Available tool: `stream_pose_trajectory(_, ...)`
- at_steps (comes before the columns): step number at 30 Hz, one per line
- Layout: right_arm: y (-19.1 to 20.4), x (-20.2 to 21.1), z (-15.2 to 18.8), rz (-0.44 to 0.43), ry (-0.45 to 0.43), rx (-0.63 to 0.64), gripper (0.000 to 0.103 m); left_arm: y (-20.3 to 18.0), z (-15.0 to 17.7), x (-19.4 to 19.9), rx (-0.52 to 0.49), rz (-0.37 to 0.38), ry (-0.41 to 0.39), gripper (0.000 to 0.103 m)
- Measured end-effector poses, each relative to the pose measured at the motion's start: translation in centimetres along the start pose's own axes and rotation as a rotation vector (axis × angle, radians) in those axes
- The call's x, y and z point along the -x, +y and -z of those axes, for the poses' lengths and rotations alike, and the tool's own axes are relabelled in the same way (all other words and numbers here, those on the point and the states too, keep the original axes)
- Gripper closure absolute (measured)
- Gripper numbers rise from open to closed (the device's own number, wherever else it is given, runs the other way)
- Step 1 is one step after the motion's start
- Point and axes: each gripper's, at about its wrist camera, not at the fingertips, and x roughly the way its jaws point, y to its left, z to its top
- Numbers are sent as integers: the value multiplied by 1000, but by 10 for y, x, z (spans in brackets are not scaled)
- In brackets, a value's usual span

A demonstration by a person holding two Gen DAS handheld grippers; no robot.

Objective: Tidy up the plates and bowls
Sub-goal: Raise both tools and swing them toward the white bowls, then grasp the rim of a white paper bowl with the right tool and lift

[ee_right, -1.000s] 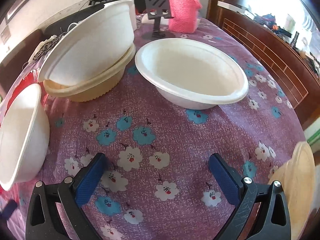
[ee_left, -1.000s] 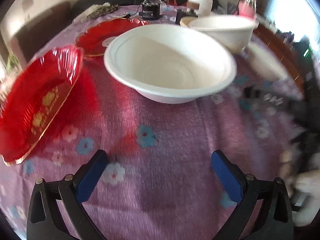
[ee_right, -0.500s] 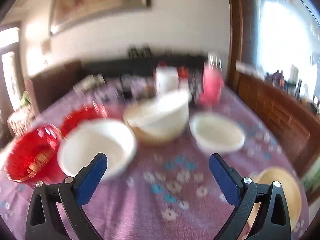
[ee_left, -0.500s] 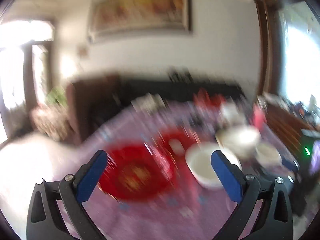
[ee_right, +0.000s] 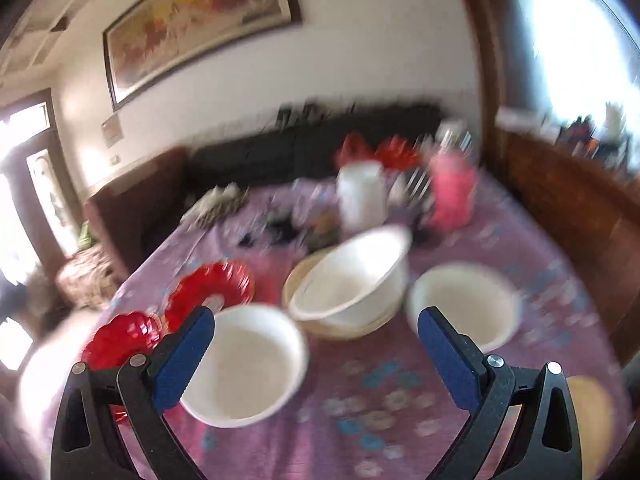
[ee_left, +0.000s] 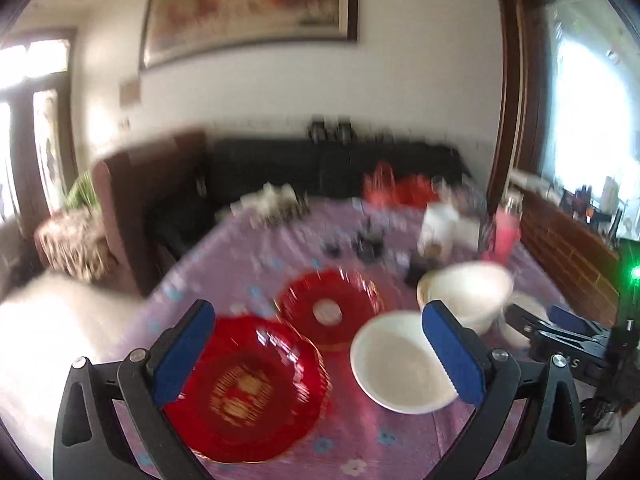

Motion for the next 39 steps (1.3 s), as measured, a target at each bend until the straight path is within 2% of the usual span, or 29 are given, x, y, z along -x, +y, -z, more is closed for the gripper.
stream_pose_trajectory(3,-1,-36,12,-14,71,-11,5,-13,15,-27,-11,-15,76,0)
stream_pose_trajectory(7,-2,-66,29,-10,112,6,9,-28,24,-53,-68,-81,102,0)
stream_pose_trajectory(11,-11,-74,35,-38,142,-19,16,-34,26,-73,-101,-108,141,0)
stream_pose_trajectory(14,-13,-75,36,-59,148,-28,17,-42,28,-86,-114,-106,167,0)
stream_pose_trajectory(20,-4,-92,44,-112,221,-35,27,-53,29,-99,-134,-106,195,0)
stream_pose_trajectory(24,-5,-97,47,-123,238,-45,36,-53,33,-105,-125,-94,220,0)
stream_pose_trajectory(26,-5,-99,47,-135,244,-52,48,-52,34,-107,-117,-90,232,0)
stream_pose_trajectory(28,-6,-103,48,-147,258,-65,65,-50,34,-108,-106,-85,241,0)
stream_pose_trajectory(31,-7,-104,50,-179,269,-88,82,-47,33,-112,-81,-65,262,0)
stream_pose_trajectory(34,-7,-100,49,-177,259,-91,87,-41,32,-116,-53,-51,288,0)
stream_pose_trajectory(39,-17,-92,47,-123,252,-99,88,-37,33,-123,-17,-32,325,0)
